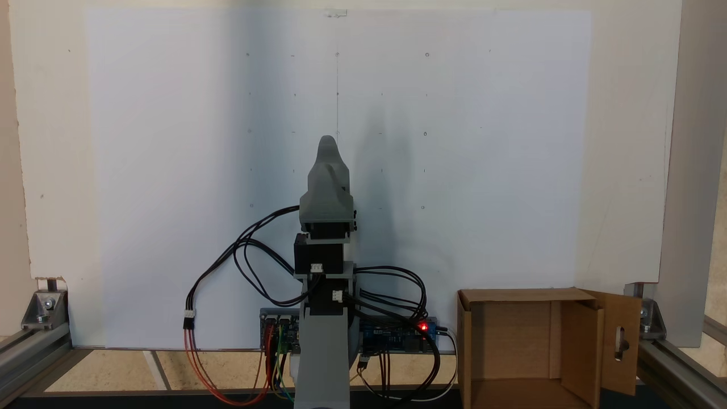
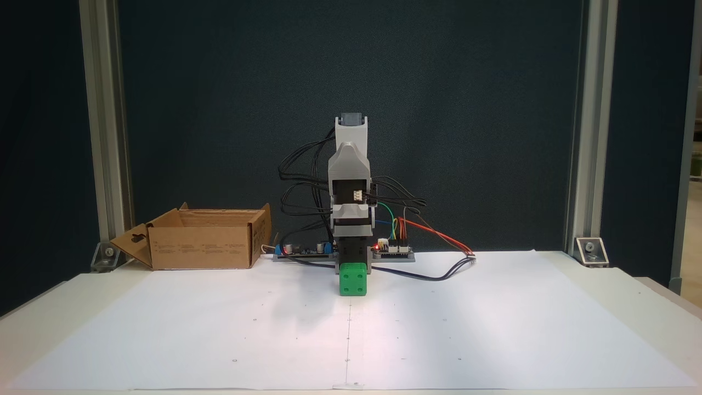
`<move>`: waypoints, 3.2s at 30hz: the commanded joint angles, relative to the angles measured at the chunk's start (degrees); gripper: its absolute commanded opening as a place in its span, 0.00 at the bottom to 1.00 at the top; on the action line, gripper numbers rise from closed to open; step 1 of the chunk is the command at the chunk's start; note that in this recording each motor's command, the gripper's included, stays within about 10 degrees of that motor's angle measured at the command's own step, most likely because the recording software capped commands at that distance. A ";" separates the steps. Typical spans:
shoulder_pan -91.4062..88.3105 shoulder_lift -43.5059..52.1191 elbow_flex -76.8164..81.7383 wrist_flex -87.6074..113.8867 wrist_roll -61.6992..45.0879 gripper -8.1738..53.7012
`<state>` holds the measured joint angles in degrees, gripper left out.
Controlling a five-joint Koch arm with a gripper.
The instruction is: Grasp a green dice and put it in the bin.
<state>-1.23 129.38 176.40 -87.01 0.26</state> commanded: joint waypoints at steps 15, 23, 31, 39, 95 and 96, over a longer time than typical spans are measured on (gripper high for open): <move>-0.53 6.06 2.72 0.00 -2.37 0.85; -0.70 6.15 2.72 0.09 -2.37 0.84; -0.26 6.24 -5.62 10.02 -2.46 0.83; 0.97 6.15 -19.07 36.12 -2.46 0.83; -2.11 5.27 -59.50 151.96 4.13 0.88; -2.55 5.27 -58.45 151.08 4.13 0.88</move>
<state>-2.72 129.38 118.83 65.92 2.02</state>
